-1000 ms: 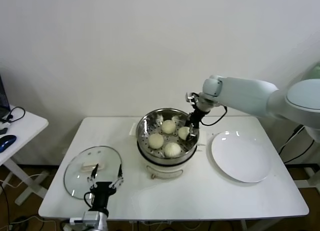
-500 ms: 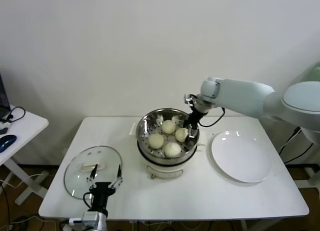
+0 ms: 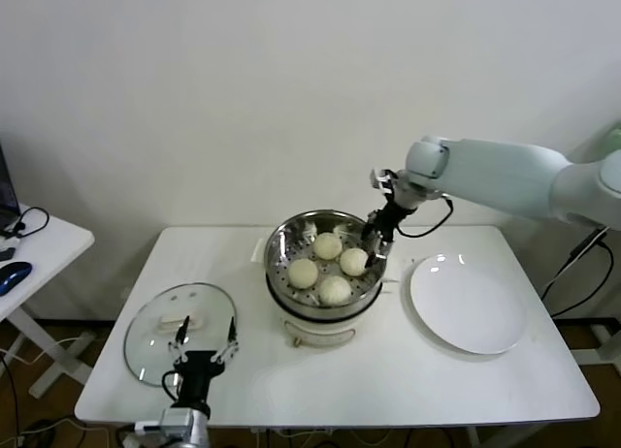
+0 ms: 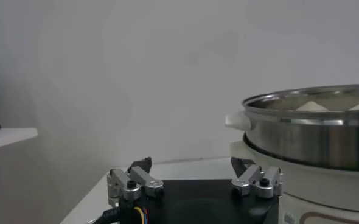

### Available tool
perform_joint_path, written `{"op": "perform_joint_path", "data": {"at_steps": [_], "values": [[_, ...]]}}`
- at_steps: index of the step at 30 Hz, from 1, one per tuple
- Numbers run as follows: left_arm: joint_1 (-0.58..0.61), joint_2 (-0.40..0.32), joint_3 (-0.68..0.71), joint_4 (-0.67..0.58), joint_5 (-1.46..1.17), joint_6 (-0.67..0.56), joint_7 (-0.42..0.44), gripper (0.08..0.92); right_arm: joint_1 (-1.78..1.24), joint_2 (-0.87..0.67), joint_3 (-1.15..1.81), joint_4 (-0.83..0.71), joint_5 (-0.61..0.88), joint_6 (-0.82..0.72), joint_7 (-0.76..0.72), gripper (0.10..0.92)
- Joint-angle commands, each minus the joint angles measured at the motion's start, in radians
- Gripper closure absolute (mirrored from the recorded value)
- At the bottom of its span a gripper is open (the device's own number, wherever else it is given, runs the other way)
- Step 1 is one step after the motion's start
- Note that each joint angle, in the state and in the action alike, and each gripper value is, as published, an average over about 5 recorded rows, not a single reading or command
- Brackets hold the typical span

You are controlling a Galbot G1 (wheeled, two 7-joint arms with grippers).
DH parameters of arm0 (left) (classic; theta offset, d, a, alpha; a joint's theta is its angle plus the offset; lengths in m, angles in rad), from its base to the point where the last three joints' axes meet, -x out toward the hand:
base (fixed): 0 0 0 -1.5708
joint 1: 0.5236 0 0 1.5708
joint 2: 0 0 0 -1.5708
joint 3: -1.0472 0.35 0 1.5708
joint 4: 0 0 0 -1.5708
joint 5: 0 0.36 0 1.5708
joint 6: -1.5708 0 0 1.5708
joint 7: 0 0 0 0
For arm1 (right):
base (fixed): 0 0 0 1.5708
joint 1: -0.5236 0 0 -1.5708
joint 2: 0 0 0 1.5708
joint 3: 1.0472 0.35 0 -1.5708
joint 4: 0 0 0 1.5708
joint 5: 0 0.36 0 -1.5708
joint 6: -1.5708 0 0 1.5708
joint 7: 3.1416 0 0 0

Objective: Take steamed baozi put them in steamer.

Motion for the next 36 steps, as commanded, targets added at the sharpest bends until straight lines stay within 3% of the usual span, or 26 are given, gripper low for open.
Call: {"op": "perform_joint_path", "data": {"at_steps": [1,11,23,28,36], "values": [[0.011,0.005,-0.013,-0.003,0.005,-0.008,-0.002,0.177,0.136,-0.167,0.112,0.145,-0.064,0.040,0.011,0.203],[0.026,0.013,-0.026,-0.022,0.026,-0.021,-0.009,0.177,-0.032,-0.435,0.468,0.290,-0.272,-0.013,0.142,0.203],[0.026,0.027,-0.062,-0.074,0.021,-0.013,0.067,0.177,-0.805,-0.715,1.267,0.474,-0.417,0.041,0.357,0.203],[0.021,0.030,-0.075,-0.082,-0.013,-0.006,0.109,0.177,-1.279,-0.694,1.745,0.544,-0.470,0.079,0.442,0.203],[-0.002,0.025,-0.076,-0.081,-0.020,0.021,0.128,0.177,-1.804,-0.452,2.297,0.647,-0.555,0.127,0.559,0.203]]}}
